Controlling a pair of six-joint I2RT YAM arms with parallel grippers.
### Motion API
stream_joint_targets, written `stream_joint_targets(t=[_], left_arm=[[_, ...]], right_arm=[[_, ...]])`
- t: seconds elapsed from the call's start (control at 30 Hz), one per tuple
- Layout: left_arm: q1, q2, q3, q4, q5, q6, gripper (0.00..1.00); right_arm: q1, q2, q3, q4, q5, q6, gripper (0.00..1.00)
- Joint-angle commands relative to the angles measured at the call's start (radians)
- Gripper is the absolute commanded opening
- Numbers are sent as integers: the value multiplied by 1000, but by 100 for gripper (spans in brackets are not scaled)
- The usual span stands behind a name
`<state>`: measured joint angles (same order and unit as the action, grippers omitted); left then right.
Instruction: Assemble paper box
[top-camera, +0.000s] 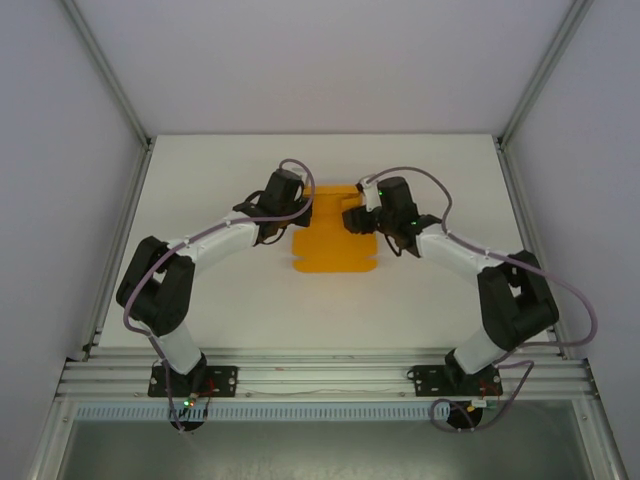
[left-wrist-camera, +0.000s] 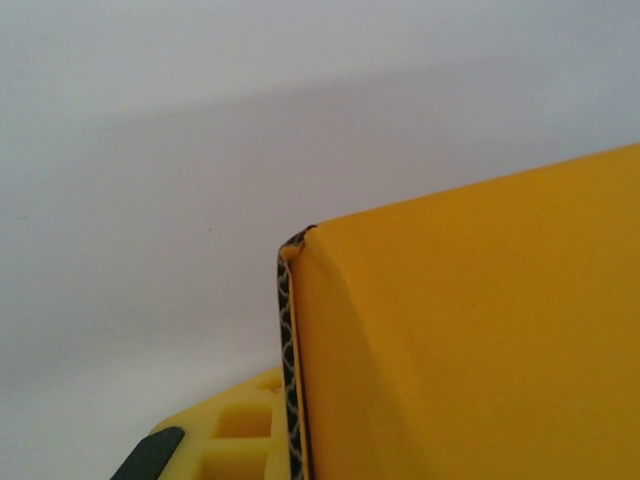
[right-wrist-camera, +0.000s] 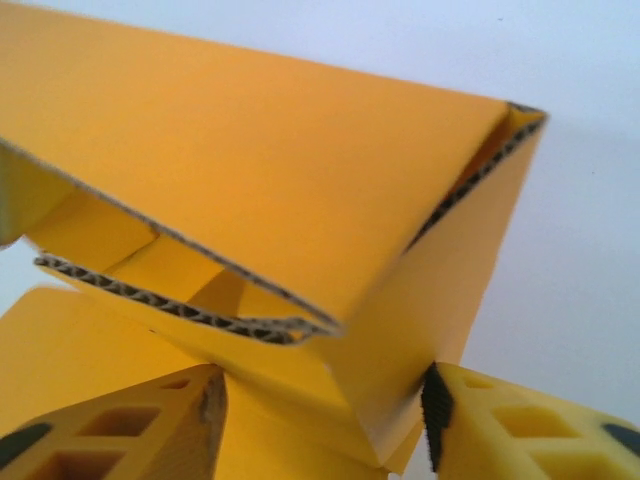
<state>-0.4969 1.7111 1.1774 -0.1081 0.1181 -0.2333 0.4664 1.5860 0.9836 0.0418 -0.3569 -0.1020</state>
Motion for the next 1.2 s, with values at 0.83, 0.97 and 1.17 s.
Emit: stream_joint_targets(t=[0.83, 0.97, 1.17], left_arm=[[-60, 84, -233, 432, -186, 65, 0], [-91, 98, -267, 520, -249, 106, 0], [-106, 130, -293, 592, -252, 109, 0]], right_arm=[[-87, -162, 100, -106, -138, 292, 21], [-81, -3, 184, -59, -296, 356, 14], [-47, 136, 221, -82, -284, 358, 12]])
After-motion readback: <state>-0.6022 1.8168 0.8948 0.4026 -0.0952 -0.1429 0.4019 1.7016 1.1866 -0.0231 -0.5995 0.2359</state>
